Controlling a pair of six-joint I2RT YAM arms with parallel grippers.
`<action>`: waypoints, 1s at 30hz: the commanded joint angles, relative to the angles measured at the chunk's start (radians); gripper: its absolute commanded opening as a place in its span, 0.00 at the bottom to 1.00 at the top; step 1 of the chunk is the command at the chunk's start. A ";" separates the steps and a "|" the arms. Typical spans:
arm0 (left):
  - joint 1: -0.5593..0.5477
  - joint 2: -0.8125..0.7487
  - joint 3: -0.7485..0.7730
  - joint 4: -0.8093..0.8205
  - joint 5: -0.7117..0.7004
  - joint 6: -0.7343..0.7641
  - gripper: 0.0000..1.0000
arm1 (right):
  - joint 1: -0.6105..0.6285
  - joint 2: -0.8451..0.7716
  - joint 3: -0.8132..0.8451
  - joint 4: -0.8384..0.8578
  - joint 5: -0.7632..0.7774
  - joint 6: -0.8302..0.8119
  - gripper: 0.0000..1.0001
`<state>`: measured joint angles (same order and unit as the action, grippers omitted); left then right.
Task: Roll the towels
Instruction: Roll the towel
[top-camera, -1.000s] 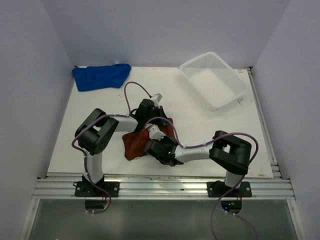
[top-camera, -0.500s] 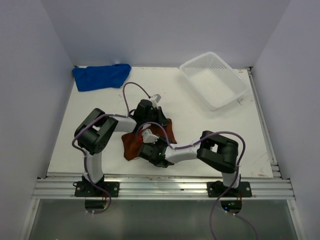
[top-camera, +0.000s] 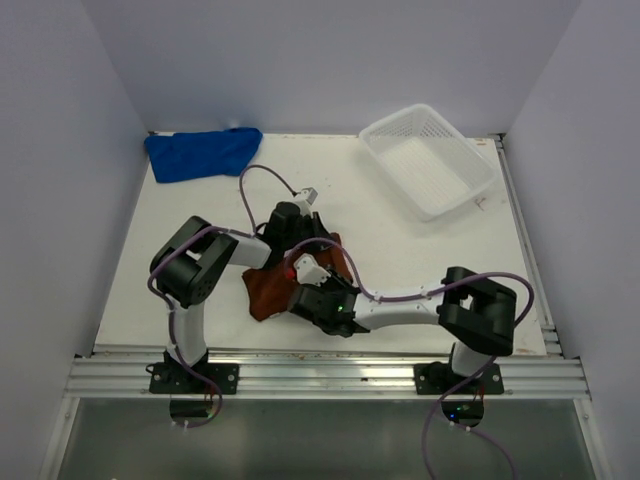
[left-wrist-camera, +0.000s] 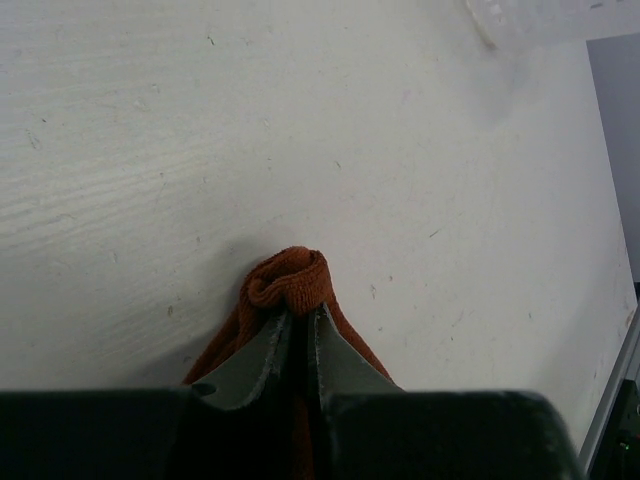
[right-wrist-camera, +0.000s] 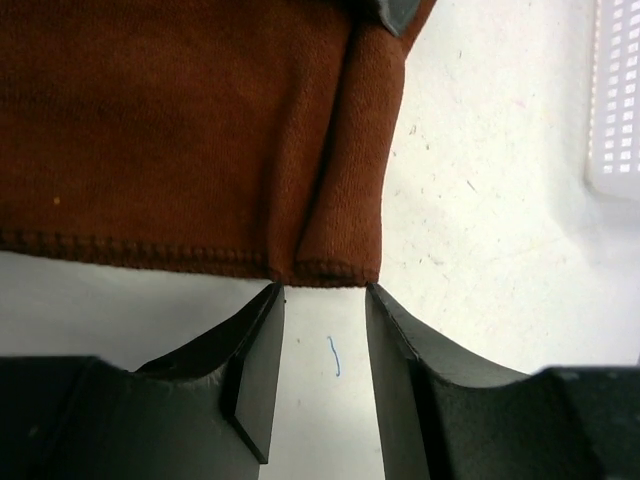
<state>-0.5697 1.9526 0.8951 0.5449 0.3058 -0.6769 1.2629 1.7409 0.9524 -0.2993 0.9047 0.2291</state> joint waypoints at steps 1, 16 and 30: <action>0.011 0.008 -0.030 0.098 -0.043 0.036 0.00 | -0.005 -0.104 -0.046 0.009 -0.047 0.088 0.42; 0.013 -0.009 -0.076 0.124 -0.065 0.022 0.00 | -0.328 -0.538 -0.308 0.255 -0.562 0.326 0.53; 0.011 -0.029 -0.113 0.147 -0.070 0.014 0.00 | -0.577 -0.350 -0.354 0.479 -0.900 0.585 0.55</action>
<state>-0.5686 1.9514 0.8093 0.6888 0.2684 -0.6727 0.7002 1.3563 0.6163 0.0917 0.0895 0.7494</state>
